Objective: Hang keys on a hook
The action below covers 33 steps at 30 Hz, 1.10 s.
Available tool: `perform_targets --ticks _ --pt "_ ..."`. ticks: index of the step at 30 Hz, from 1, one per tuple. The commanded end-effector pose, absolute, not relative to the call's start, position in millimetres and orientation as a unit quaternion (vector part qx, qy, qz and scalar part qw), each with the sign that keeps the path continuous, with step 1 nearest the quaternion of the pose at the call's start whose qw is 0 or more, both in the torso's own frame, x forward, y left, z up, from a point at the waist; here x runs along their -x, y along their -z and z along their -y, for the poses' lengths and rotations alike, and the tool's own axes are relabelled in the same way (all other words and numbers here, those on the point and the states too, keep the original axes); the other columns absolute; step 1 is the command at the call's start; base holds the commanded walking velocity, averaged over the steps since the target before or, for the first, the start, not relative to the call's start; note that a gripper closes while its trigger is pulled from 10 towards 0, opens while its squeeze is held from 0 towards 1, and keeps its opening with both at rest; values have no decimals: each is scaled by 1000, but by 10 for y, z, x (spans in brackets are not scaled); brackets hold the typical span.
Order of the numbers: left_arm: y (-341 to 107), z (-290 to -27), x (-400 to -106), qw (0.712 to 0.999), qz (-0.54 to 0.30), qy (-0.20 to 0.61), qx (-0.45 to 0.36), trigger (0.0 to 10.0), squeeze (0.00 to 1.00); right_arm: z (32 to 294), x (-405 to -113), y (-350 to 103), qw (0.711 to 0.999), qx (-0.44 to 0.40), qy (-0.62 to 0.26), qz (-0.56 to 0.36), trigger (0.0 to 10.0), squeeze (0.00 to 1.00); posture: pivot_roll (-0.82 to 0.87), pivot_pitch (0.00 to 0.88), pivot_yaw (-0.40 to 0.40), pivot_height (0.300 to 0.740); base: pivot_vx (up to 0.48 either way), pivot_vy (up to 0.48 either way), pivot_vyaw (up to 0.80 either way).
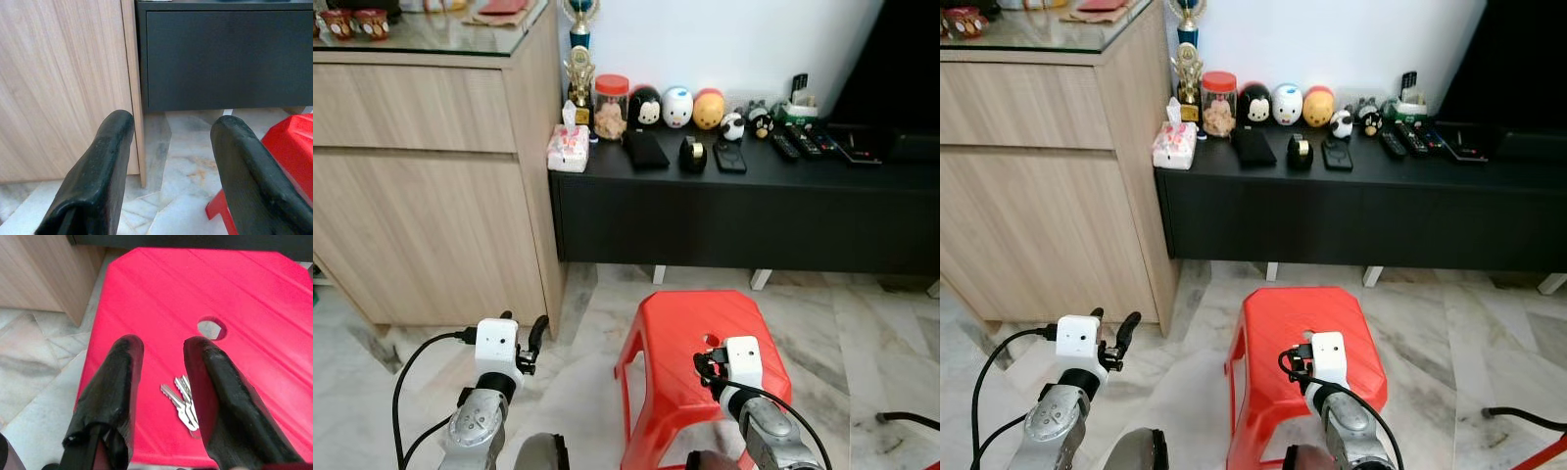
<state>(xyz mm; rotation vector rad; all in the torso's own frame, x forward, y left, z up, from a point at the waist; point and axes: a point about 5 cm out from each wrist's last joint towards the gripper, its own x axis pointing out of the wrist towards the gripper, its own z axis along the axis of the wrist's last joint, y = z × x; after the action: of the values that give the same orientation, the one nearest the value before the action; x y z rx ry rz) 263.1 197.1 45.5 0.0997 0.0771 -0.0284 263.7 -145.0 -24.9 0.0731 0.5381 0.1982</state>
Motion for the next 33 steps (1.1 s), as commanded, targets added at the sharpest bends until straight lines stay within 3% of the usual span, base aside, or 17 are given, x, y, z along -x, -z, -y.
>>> perform_targets --ticks 1,12,22,24,25,31,33 --pt "-479 -1935 -2652 998 -33 23 -56 10000 0 1478 -2682 216 960 -35 -92 -262 10000 0 -4 0 -89 617 326 0 0" --pt "-475 -1926 -2646 997 -33 26 -62 10000 0 1502 -2649 247 960 -35 -77 -268 10000 0 -3 0 -91 617 300 0 0" --pt "-471 -1920 -2644 997 -32 26 -61 10000 0 1484 -2558 318 951 -55 -100 -288 10000 0 -6 0 -92 617 0 0 0" --pt "-470 -1917 -2642 997 -32 27 -61 10000 0 1463 -2530 342 945 -51 -119 -299 10000 776 -9 0 -91 617 0 0 0" --pt "-469 -1917 -2641 997 -32 27 -61 10000 0 1455 -2520 350 943 -50 -126 -303 10000 1000 -9 0 -91 617 0 0 0" --pt "-464 -1907 -2639 997 -33 28 -61 10000 0 1464 -2478 395 934 -89 -119 -325 10000 1000 -8 0 -93 617 0 0 0" --pt "-459 -1909 -2635 997 -34 28 -61 10000 0 1462 -2441 444 918 -128 -113 -357 10000 1000 -9 0 -93 617 0 0 0"
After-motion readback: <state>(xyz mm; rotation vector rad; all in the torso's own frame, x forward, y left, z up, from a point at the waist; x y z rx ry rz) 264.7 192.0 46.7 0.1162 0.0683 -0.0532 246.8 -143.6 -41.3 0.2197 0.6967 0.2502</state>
